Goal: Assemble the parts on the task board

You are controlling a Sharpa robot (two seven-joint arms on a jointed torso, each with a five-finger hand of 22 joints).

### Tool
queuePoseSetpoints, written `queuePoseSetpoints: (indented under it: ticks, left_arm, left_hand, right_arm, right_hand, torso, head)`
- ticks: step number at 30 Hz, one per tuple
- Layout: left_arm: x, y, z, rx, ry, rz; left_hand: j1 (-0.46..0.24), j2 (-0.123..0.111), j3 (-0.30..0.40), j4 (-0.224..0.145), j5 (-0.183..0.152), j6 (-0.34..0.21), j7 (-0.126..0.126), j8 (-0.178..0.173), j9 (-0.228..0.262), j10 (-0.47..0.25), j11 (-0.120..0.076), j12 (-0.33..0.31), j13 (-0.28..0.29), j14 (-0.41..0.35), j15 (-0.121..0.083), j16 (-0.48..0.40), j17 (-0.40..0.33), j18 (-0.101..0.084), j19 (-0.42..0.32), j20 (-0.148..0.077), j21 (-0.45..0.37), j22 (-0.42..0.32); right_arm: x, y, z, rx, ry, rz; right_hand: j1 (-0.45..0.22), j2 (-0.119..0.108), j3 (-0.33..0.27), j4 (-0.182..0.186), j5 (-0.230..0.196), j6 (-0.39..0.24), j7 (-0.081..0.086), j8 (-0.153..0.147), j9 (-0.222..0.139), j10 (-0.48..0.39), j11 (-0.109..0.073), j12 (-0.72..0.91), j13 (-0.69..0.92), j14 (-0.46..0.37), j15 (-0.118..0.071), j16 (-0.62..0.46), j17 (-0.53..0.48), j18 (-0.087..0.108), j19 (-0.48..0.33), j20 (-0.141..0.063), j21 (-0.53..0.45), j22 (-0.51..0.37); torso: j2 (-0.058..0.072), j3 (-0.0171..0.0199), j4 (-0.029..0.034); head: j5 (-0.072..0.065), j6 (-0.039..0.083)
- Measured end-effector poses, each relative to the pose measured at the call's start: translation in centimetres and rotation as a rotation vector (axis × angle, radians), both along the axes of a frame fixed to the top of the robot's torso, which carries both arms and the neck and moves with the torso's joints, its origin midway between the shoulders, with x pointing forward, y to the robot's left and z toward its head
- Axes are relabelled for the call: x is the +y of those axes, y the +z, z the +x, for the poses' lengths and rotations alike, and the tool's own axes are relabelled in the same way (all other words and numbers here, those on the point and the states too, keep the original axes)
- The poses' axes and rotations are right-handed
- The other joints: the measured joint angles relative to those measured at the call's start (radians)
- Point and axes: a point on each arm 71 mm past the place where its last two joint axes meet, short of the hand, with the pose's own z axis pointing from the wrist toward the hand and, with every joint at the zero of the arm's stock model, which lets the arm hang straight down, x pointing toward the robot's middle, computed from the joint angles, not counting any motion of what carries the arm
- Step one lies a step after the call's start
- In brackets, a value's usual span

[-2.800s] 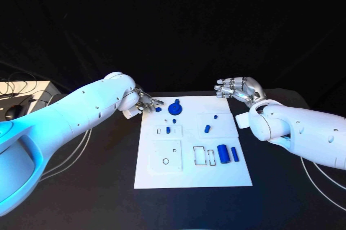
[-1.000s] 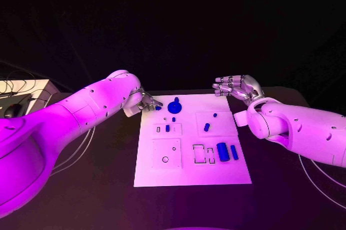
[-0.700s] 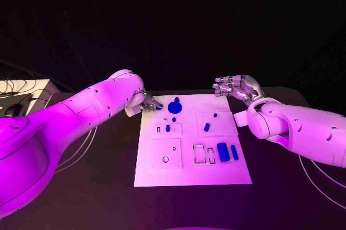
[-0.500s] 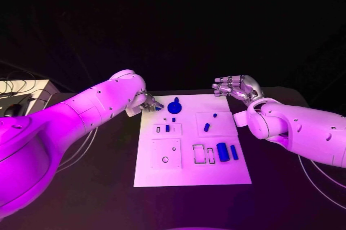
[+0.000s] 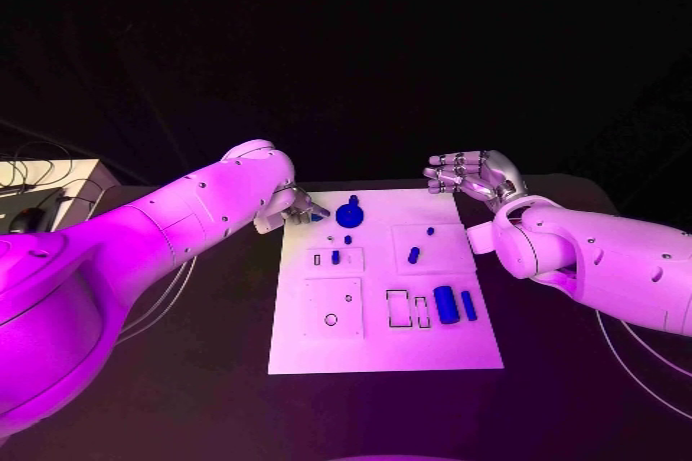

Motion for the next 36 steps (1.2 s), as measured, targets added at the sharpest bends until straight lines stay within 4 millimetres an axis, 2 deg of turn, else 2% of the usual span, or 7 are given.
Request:
queuePoseSetpoints:
  ticks: [5, 8, 14, 20, 26, 32, 36]
  left_arm:
    - [-0.23, -0.05, 0.00, 0.003, 0.000, -0.006]
    - [-0.30, -0.06, 0.03, 0.004, 0.003, -0.010]
    - [-0.52, -0.17, 0.07, 0.008, 0.007, -0.021]
    - [-0.40, -0.26, 0.14, 0.014, 0.015, -0.034]
    - [-0.28, -0.32, 0.17, 0.018, 0.016, -0.045]
    - [-0.02, -0.40, 0.15, 0.023, 0.016, -0.066]
    - [0.23, -0.46, 0.11, 0.028, 0.016, -0.090]
  left_hand:
    - [0.016, 0.029, 0.118, -0.088, 0.000, 0.000, 0.000, 0.000, 0.000, 0.000, 0.000, 0.000, 0.000, 0.000, 0.000, 0.000, -0.002, 0.000, 0.000, 0.000, 0.000, 0.002]
    - [0.012, 0.037, 0.148, -0.113, 0.000, 0.001, 0.000, -0.001, 0.000, 0.000, 0.000, 0.000, 0.000, 0.000, 0.000, 0.004, -0.002, 0.000, 0.000, 0.000, 0.000, 0.003]
    - [-0.014, 0.035, 0.168, -0.113, 0.000, 0.006, -0.002, -0.001, 0.000, 0.004, -0.004, 0.000, 0.000, 0.000, 0.000, 0.004, -0.003, 0.000, 0.000, 0.000, 0.005, 0.007]
    - [-0.030, 0.023, 0.101, -0.073, 0.000, 0.010, -0.005, -0.002, 0.000, 0.006, -0.006, 0.000, -0.003, 0.000, 0.000, 0.010, 0.002, 0.000, 0.007, 0.000, 0.009, 0.010]
    - [-0.025, 0.028, 0.093, -0.069, 0.000, 0.013, -0.002, -0.002, -0.009, 0.008, -0.008, 0.000, -0.004, 0.000, 0.000, 0.010, 0.002, 0.000, 0.007, 0.000, 0.013, 0.011]
    - [-0.020, 0.022, 0.288, -0.125, 0.007, 0.015, -0.003, -0.022, -0.015, 0.008, -0.007, 0.000, -0.004, 0.000, 0.000, 0.010, 0.001, 0.000, 0.007, 0.000, 0.013, 0.011]
    - [0.005, 0.053, 0.347, -0.173, 0.023, 0.015, -0.003, -0.044, -0.015, 0.008, -0.007, -0.006, -0.004, 0.000, 0.000, 0.010, -0.007, 0.000, 0.005, -0.002, 0.004, 0.006]
  right_arm:
    - [0.03, 0.00, 0.01, 0.000, 0.001, 0.000]
    - [0.06, -0.01, 0.01, 0.000, 0.002, 0.000]
    - [0.09, -0.01, 0.02, 0.001, 0.003, 0.001]
    - [0.09, -0.01, 0.02, 0.001, 0.003, 0.001]
    - [0.07, -0.02, 0.02, 0.002, 0.003, 0.001]
    - [0.02, -0.03, 0.04, 0.002, 0.003, 0.001]
    - [-0.02, -0.03, 0.06, 0.003, 0.003, 0.000]
  right_hand:
    - [0.000, 0.000, 0.000, 0.000, 0.000, 0.000, 0.000, 0.000, 0.000, 0.000, 0.000, 0.000, 0.000, 0.000, 0.000, 0.000, 0.000, 0.000, 0.000, 0.000, 0.000, 0.000]
    - [0.000, 0.000, 0.000, 0.000, 0.000, 0.000, 0.000, 0.000, 0.000, 0.000, 0.000, 0.000, 0.000, 0.000, 0.000, 0.000, 0.000, 0.000, 0.000, 0.000, 0.000, 0.000]
    - [0.000, 0.000, 0.000, 0.000, 0.000, 0.000, 0.000, 0.000, 0.000, 0.000, 0.000, 0.000, 0.000, 0.000, 0.000, 0.000, 0.000, 0.000, 0.000, 0.000, 0.000, 0.000]
    - [0.000, 0.000, 0.000, 0.000, 0.000, 0.007, 0.001, 0.000, 0.000, 0.000, 0.000, 0.000, 0.000, 0.000, 0.000, 0.000, 0.000, 0.000, 0.000, 0.000, 0.000, 0.000]
    - [0.000, 0.000, 0.000, 0.000, 0.000, 0.007, 0.001, 0.000, 0.000, 0.000, 0.000, 0.000, 0.000, 0.000, 0.000, 0.000, 0.000, 0.000, 0.000, 0.000, 0.000, 0.000]
    - [0.000, 0.000, 0.000, 0.000, 0.000, 0.007, 0.001, 0.000, 0.000, 0.000, 0.000, 0.000, 0.000, 0.000, 0.000, 0.000, 0.000, 0.000, 0.000, 0.000, 0.000, 0.000]
    - [0.000, 0.000, 0.000, 0.000, 0.000, 0.007, 0.001, 0.000, 0.000, 0.000, 0.000, 0.000, 0.000, 0.000, 0.000, 0.000, 0.000, 0.000, 0.000, 0.000, 0.000, 0.000]
  torso:
    - [0.000, -0.0001, 0.0001]
    - [0.000, -0.0006, -0.0001]
    - [0.001, -0.0007, -0.0009]
    - [0.001, -0.0005, -0.0009]
    - [0.000, -0.0006, -0.0005]
    - [-0.001, -0.0012, 0.0000]
    - [-0.001, -0.0013, 0.0007]
  head:
    - [0.001, 0.002]
    - [0.001, 0.003]
    - [0.002, 0.003]
    - [0.000, 0.003]
    - [-0.002, 0.004]
    - [-0.002, 0.005]
    - [-0.002, 0.006]
